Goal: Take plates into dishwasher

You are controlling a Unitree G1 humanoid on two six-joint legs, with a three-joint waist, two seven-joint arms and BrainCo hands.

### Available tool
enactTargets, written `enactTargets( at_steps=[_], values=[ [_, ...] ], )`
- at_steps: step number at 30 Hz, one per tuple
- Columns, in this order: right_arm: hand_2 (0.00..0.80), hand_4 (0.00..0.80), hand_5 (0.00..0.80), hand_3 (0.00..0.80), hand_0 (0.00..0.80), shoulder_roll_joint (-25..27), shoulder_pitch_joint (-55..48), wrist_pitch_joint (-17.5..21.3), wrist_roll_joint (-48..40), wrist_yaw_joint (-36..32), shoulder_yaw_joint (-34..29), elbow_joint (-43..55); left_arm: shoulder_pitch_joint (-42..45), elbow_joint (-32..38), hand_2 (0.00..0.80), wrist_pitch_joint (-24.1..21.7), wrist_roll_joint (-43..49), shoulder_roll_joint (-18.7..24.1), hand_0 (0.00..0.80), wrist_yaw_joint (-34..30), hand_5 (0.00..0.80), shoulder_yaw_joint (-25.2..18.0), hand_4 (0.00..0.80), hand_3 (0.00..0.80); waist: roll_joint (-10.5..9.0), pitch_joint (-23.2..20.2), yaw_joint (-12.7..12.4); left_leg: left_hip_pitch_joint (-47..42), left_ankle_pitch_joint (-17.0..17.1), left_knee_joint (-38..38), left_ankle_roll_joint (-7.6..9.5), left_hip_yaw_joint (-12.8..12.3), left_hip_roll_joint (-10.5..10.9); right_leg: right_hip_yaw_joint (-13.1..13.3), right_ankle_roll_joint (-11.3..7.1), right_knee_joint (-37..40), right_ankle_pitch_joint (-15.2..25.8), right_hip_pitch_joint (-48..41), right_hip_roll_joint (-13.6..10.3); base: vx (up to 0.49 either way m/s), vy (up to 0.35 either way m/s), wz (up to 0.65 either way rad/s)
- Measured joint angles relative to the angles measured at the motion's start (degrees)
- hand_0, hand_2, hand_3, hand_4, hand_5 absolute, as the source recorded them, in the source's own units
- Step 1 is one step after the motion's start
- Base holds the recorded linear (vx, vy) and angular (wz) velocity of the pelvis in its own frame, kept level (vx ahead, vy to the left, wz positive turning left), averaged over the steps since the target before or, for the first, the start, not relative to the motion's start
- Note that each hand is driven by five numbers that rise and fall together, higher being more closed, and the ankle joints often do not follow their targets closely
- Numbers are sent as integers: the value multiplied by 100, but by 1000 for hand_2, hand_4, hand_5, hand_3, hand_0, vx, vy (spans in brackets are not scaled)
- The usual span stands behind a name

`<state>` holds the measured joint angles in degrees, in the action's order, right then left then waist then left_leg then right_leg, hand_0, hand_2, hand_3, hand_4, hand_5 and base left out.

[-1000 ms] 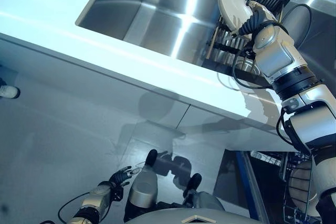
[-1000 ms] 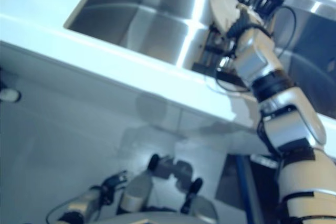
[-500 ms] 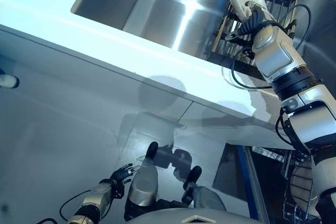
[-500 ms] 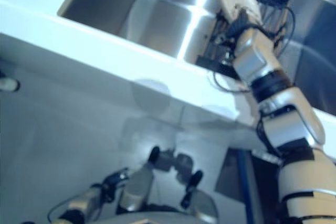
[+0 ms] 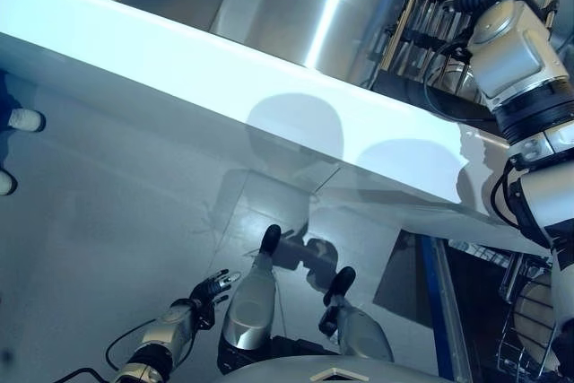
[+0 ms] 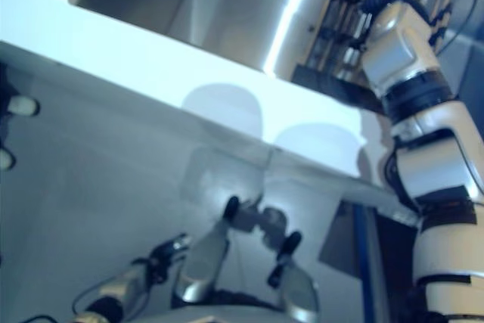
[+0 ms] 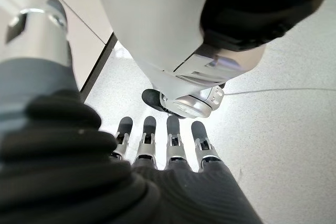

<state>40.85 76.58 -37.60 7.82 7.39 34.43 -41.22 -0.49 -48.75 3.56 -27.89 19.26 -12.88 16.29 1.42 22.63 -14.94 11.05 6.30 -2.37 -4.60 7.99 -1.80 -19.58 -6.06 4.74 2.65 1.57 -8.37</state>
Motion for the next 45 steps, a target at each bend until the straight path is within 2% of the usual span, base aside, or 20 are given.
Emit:
enactTargets(
  at_steps=[5, 17, 23, 26, 31, 37, 41, 44, 45],
  values=[
    [800, 800, 800, 800, 800, 255, 366, 32, -2, 51, 2, -295, 8, 47, 0, -42, -2, 5, 0, 0, 0, 4, 0, 0, 0, 0, -13, 0, 58, -11, 11, 7, 10, 0, -4, -1, 49, 1, -15, 3, 16, 0],
    [800, 800, 800, 800, 800, 531, 365, 309, -9, -66, 3, -541, 17, 166, 0, -27, 8, 168, 0, -53, 0, 6, 0, 0, 2, -1, -3, -74, 103, -13, 73, -5, 100, 1, -60, 0, 90, -82, -93, 1, -3, 0],
    [800, 800, 800, 800, 800, 778, 358, 647, -615, -82, -37, -607, 13, 217, 0, 23, 19, 203, 0, -82, 0, -1, 0, 0, 1, -5, 20, -292, 102, -33, 73, -37, 85, 8, -60, 2, 90, -285, -82, -7, -53, -2],
    [800, 800, 800, 800, 800, 894, 247, 772, -1274, -101, -364, -506, 32, 218, 0, 83, 21, 205, 0, -73, 0, -4, 0, 0, -28, -26, 47, -450, 101, -76, 74, -156, 60, 71, -58, 1, 91, -382, -79, -12, -41, -12],
    [800, 800, 800, 800, 800, 909, -334, 924, -2202, -424, -888, -94, 89, 213, 0, 187, 98, 209, 0, -47, 0, -79, 0, 0, -220, -243, 283, -710, 100, -179, 75, -325, 13, 216, -51, 3, 96, -511, -57, -6, -46, -16],
    [800, 800, 800, 800, 800, 914, -924, 952, -2595, -787, -1202, 84, 174, 122, 0, 233, 269, 215, 0, 8, 0, -181, 0, 0, -509, -699, 499, -949, 50, -242, 67, -598, -52, 465, -32, 6, 104, -567, -27, -6, -37, -23],
    [800, 800, 800, 800, 800, 946, -1210, 947, -2932, -1096, -1375, 188, 263, -24, 0, 252, 479, 216, 0, 11, 0, -184, 0, 0, -601, -940, 670, -1134, -14, -248, 43, -793, -123, 653, 0, 9, 122, -635, 15, -20, -33, -24],
    [800, 800, 800, 800, 800, 947, -1398, 948, -3022, -1226, -1380, 296, 391, -57, 0, 298, 546, 207, 0, 9, 0, -183, 0, 0, -629, -1174, 822, -1163, -36, -249, 34, -844, -150, 704, 10, 9, 125, -632, 28, -22, -35, -19],
    [800, 800, 800, 800, 800, 960, -1480, 947, -3109, -1269, -1405, 318, 396, -87, 0, 296, 659, 197, 0, 8, 0, -183, 0, 0, -636, -1216, 889, -1248, -54, -251, 24, -958, -176, 811, 27, 9, 141, -649, 61, -17, -31, -28]
  ],
)
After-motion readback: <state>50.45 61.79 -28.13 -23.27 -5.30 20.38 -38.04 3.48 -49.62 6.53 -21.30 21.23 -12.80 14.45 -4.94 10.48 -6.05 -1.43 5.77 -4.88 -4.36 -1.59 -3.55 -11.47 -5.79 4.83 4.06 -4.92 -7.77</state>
